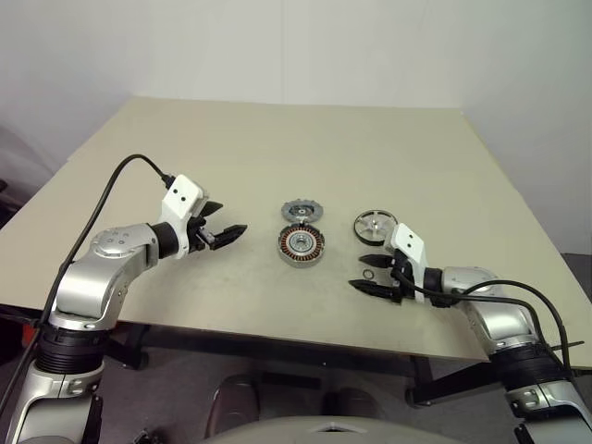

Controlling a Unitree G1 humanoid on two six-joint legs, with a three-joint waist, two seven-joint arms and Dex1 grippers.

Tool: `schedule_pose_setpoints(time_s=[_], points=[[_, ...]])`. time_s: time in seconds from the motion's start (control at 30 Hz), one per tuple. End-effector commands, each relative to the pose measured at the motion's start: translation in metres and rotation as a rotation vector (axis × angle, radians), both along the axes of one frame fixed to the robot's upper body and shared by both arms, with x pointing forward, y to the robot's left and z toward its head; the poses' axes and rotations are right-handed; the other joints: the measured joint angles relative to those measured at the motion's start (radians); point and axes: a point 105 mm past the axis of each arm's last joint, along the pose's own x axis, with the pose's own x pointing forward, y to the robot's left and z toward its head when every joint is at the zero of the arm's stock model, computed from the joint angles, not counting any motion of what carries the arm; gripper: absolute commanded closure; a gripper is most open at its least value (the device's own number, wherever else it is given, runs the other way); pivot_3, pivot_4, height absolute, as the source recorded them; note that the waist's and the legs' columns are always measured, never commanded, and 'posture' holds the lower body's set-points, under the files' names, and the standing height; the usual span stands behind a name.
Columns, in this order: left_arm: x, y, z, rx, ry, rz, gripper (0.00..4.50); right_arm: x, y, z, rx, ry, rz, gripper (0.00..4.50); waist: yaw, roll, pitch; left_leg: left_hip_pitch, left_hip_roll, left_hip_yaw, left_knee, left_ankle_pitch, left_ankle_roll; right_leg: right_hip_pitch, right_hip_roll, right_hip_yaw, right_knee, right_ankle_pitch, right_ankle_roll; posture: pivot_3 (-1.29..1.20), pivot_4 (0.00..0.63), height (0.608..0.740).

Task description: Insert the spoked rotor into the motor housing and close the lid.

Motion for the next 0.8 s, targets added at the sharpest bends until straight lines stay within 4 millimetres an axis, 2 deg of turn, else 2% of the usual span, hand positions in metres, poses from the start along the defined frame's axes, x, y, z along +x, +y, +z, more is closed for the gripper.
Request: schedule_pose_setpoints(time_s=[0.03,0.47,0.73,0.8], points=[[0.001,0.000,0.011,0.003,-0.048,-0.001,0.40,0.007,-0.006,0.010,0.009,-0.036,-0.015,1.23,0.000,0.000,0.000,0.000,0.000,0.000,0.000,0.000,0.000,0.000,0.000,0.000,0.000,0.000,0.000,0.00,0.000,0.740],[0.002,0.002,0.012,0.010,-0.051,0.001,0.40,0.003,-0.009,0.004,0.006,-0.005,-0.038,1.23,0.000,0.000,0.000,0.000,0.000,0.000,0.000,0.000,0.000,0.001,0.000,0.000,0.000,0.000,0.000,0.00,0.000,0.740],[0.003,0.004,0.013,0.014,-0.055,0.004,0.40,0.006,-0.021,-0.008,0.003,-0.004,-0.070,1.23,0.001,0.000,0.000,0.001,0.000,0.000,0.000,0.000,0.000,0.002,0.000,0.000,0.000,0.000,0.000,0.00,0.000,0.740],[0.003,0.005,0.013,0.014,-0.056,0.005,0.40,0.007,-0.022,-0.008,0.007,-0.002,-0.074,1.65,0.001,0.000,0.000,0.002,0.000,0.000,0.001,0.000,0.000,0.003,0.000,0.000,0.000,0.000,0.000,0.00,0.000,0.740]])
